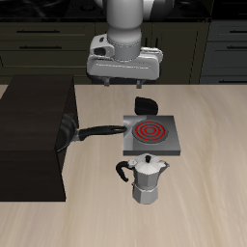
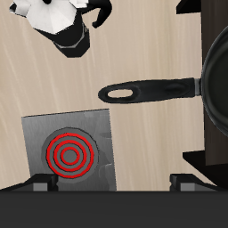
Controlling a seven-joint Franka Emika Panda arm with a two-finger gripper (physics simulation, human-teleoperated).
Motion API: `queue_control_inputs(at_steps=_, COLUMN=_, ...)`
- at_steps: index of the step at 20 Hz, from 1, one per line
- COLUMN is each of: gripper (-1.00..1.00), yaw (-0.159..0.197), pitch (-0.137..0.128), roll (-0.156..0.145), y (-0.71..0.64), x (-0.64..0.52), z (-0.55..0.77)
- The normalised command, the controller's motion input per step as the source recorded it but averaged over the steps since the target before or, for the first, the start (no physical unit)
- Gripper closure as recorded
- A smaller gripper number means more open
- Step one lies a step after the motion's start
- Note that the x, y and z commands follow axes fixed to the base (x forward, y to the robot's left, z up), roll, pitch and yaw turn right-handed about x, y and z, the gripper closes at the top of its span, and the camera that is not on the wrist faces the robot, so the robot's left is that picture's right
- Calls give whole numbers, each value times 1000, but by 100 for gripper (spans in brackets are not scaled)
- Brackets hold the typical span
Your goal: Place the moka pot on the stove
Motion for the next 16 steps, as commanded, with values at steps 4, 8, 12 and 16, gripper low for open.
queue_control_inputs(at_steps=4, gripper=-100, yaw=36, pitch=2, roll=18, y=158, x=357, z=1)
queue_control_inputs(at_steps=8, gripper=-100, yaw=-23, pitch=13, roll=7, y=123, x=295, z=-7)
queue_control_inputs(at_steps=12, gripper=-100, yaw=6, pitch=12, roll=22, y=179, x=293, z=-62)
queue_control_inputs(at_steps=16, gripper=-100, yaw=12, pitch=-2, roll=12, y=138, x=187, z=-25)
